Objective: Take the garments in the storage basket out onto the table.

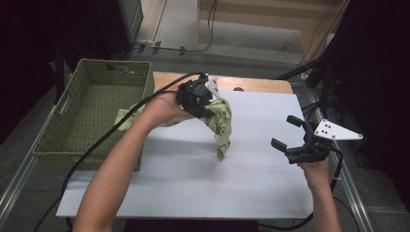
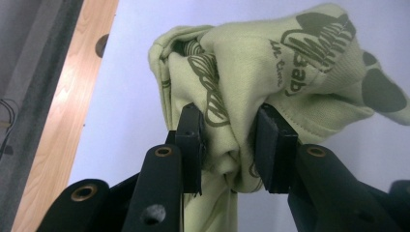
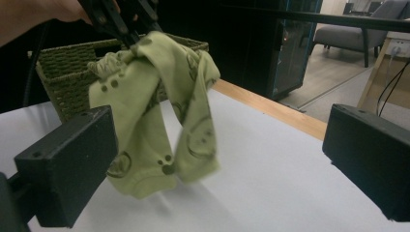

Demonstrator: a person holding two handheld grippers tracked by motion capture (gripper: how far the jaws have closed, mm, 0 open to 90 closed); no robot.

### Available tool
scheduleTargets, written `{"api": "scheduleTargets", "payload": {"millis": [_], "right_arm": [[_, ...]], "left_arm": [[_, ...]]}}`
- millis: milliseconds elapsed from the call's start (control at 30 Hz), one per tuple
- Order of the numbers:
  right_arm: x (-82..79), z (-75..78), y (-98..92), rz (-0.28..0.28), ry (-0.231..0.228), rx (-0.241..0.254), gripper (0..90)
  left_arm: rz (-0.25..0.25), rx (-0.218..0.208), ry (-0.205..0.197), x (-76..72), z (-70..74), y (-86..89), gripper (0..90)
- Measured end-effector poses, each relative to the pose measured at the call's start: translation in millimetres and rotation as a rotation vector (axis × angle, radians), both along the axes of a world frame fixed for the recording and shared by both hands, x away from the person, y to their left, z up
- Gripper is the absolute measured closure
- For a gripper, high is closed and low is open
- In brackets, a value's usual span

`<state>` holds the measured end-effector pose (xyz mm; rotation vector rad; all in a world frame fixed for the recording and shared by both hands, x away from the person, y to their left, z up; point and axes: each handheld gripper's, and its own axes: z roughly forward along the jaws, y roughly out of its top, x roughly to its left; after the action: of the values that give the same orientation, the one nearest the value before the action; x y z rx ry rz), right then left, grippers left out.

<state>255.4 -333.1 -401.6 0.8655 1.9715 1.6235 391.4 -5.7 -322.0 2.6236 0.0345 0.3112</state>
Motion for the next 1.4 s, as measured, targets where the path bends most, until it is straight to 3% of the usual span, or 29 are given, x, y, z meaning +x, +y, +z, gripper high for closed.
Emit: {"api": "scheduleTargets", "payload": {"millis": [167,433,800,1067,1200,1400], "right_arm": [[-0.6,0.3,-3.4,-0.007,0.000,0.004,0.0],[-2.1,1.2,-6.4,-0.012,-0.004,0.012,0.0],[-2.6,1.3,-7.3,-0.011,-0.008,0.009,0.0],[-3.0,1.5,-7.6,-0.012,-0.009,0.008,0.0],[-3.0,1.4,-7.8,-0.013,-0.008,0.007,0.0],[-2.8,1.2,-7.3,-0.012,-0.006,0.006,0.0]], "left_arm": [[-0.012,-0.040,0.022,2.7,-4.1,-17.3,67.7],[-0.028,-0.059,0.035,12.1,-9.5,-40.6,67.7],[0.015,-0.055,0.082,29.8,-45.6,-51.9,67.4],[0.074,-0.015,0.106,38.9,-77.8,-58.0,66.6],[0.096,0.021,0.106,43.3,-88.1,-58.5,65.5],[0.121,0.065,0.139,46.0,-105.7,-60.5,63.3]]}}
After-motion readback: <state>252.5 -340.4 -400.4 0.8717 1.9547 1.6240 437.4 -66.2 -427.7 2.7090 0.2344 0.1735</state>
